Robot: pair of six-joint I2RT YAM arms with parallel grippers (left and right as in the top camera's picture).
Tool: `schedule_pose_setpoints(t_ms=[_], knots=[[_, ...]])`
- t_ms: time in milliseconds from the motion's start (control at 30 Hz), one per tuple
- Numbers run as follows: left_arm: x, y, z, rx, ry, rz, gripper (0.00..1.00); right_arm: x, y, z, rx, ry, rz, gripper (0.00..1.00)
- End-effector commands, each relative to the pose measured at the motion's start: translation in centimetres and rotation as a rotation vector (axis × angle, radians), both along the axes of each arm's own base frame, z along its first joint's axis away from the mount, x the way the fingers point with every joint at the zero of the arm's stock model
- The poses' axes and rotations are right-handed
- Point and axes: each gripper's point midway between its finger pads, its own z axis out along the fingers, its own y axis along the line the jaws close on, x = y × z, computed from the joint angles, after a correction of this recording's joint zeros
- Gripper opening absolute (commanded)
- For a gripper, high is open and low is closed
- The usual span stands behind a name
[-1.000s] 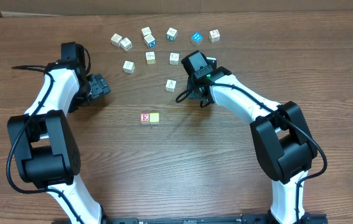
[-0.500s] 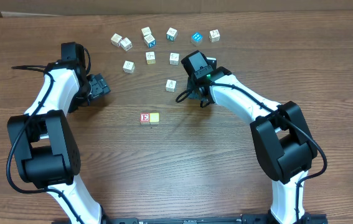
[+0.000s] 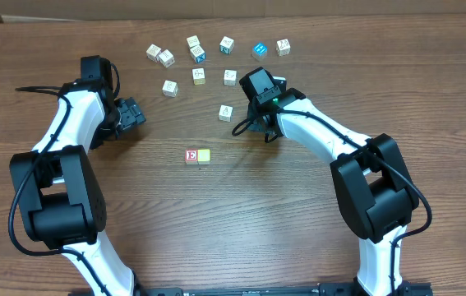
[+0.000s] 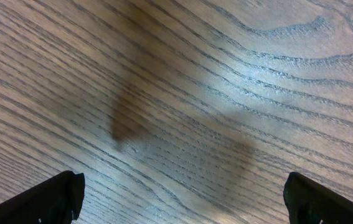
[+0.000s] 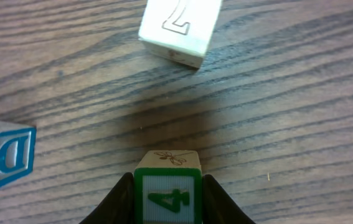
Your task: Form a horizontal line
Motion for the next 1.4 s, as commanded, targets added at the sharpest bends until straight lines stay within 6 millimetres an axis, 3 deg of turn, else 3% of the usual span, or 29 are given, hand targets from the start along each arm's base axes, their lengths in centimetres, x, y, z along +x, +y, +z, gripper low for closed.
schedule_pose_setpoints(t_ms=[0, 233, 433, 633, 767, 900, 1100, 1367], knots=[[0.0, 0.0, 0.4, 0.012, -0.007, 0.001, 1.0, 0.0, -0.3, -0.3, -0.012, 0.001, -0.004, 0.25], [0.0, 0.0, 0.3, 0.012, -0.007, 0.001, 1.0, -0.1, -0.1, 0.4, -0.005, 0.007, 0.0, 0.23], [0.0, 0.0, 0.3, 0.012, -0.007, 0.001, 1.0, -0.4, 0.9, 4.5, 0.025, -0.032, 0.022, 0.17], [0.0, 0.0, 0.3, 0.012, -0.007, 0.001, 0.99, -2.9, 4.3, 8.2, 0.062, -0.077, 0.112, 0.18], [0.0, 0.0, 0.3, 0.012, -0.007, 0.001, 1.0, -5.0, 6.5, 7.9, 0.053, -0.054, 0.171, 0.18], [0.0, 0.0, 0.3, 0.012, -0.007, 0.001, 1.0, -6.9, 7.2, 7.4, 0.036, -0.011, 0.184, 0.18], [0.0, 0.0, 0.3, 0.012, -0.007, 0.001, 1.0, -7.7, 8.0, 7.3, 0.052, -0.003, 0.163, 0.18], [0.0, 0.0, 0.3, 0.012, -0.007, 0.001, 1.0, -8.7, 7.8, 5.2, 0.052, 0.027, 0.15, 0.18]])
